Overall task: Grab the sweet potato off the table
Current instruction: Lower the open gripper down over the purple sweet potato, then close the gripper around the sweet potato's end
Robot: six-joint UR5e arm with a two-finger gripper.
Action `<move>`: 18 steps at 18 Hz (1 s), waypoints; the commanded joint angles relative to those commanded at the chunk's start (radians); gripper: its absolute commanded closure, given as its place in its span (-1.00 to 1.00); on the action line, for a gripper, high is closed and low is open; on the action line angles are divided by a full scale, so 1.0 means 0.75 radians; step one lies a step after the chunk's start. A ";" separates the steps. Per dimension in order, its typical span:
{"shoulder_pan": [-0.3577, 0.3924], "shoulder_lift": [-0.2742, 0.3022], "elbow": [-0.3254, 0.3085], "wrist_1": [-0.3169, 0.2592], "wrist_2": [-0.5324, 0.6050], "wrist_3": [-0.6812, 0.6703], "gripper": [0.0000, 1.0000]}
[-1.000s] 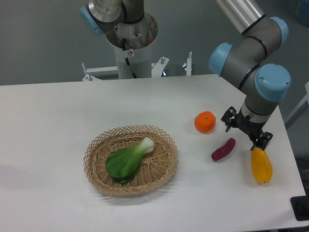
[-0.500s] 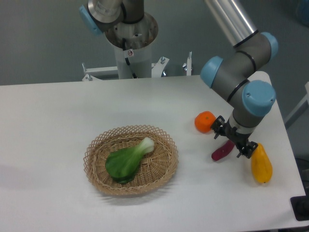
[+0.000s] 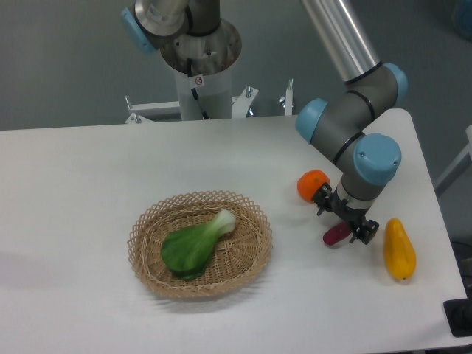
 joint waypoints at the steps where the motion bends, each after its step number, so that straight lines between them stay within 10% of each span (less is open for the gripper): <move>1: 0.000 -0.004 -0.008 0.018 0.000 0.000 -1.00; 12: 0.000 -0.002 -0.008 0.037 0.000 -0.002 0.65; 18: 0.002 0.020 0.004 0.033 -0.008 -0.004 0.80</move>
